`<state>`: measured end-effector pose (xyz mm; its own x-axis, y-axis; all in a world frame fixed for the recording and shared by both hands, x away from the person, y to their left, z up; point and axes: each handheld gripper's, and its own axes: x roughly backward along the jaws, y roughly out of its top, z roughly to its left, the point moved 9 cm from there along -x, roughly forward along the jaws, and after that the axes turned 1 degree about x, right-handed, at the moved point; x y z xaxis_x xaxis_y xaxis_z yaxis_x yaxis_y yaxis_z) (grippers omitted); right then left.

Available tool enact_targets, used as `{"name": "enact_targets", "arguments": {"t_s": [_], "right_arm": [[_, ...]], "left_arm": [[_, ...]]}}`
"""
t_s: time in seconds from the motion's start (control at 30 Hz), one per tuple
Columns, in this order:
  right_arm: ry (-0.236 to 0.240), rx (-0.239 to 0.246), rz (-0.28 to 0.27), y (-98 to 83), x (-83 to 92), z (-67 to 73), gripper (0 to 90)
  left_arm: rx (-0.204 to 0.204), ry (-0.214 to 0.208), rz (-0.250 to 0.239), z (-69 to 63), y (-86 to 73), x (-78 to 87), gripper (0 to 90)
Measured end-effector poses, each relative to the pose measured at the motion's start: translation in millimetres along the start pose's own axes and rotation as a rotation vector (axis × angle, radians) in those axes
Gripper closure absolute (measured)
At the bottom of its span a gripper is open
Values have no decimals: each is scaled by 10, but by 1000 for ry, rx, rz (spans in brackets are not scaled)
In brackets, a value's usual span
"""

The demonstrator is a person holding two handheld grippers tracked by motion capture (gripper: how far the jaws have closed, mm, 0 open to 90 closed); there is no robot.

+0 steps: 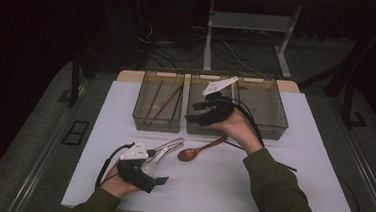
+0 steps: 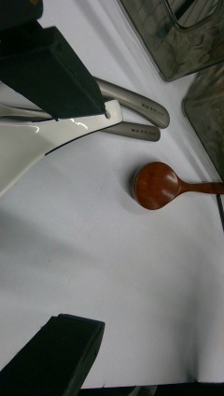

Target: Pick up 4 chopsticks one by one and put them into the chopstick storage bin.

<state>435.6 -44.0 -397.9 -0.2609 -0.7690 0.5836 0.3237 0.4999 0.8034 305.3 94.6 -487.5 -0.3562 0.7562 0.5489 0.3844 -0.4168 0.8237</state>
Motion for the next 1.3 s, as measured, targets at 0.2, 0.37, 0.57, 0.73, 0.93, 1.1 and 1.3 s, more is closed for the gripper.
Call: {"name": "enact_targets", "arguments": {"t_s": [0.2, 0.37, 0.57, 0.73, 0.93, 1.1, 1.3], "right_arm": [[16, 11, 8, -201, 136, 39, 396], [18, 12, 14, -399, 227, 63, 384], [5, -3, 17, -634, 368, 47, 384], [-6, -12, 24, -797, 490, 20, 383], [-17, -24, 27, -954, 648, 0, 384], [-29, -29, 29, -1072, 750, -15, 384], [-64, -43, 42, -1244, 894, -78, 397]], "left_arm": [[-4, 3, 2, 5, -1, 8, 0], [-5, 3, 5, 7, -5, 4, 0], [-5, 5, 5, 4, -4, 4, 0], [-6, 4, 5, 3, -3, 8, 0], [-7, 2, 4, 2, -2, 10, 0], [-7, 2, 4, 1, -2, 13, 0], [-10, 2, 5, -1, -3, 14, 0]]}}
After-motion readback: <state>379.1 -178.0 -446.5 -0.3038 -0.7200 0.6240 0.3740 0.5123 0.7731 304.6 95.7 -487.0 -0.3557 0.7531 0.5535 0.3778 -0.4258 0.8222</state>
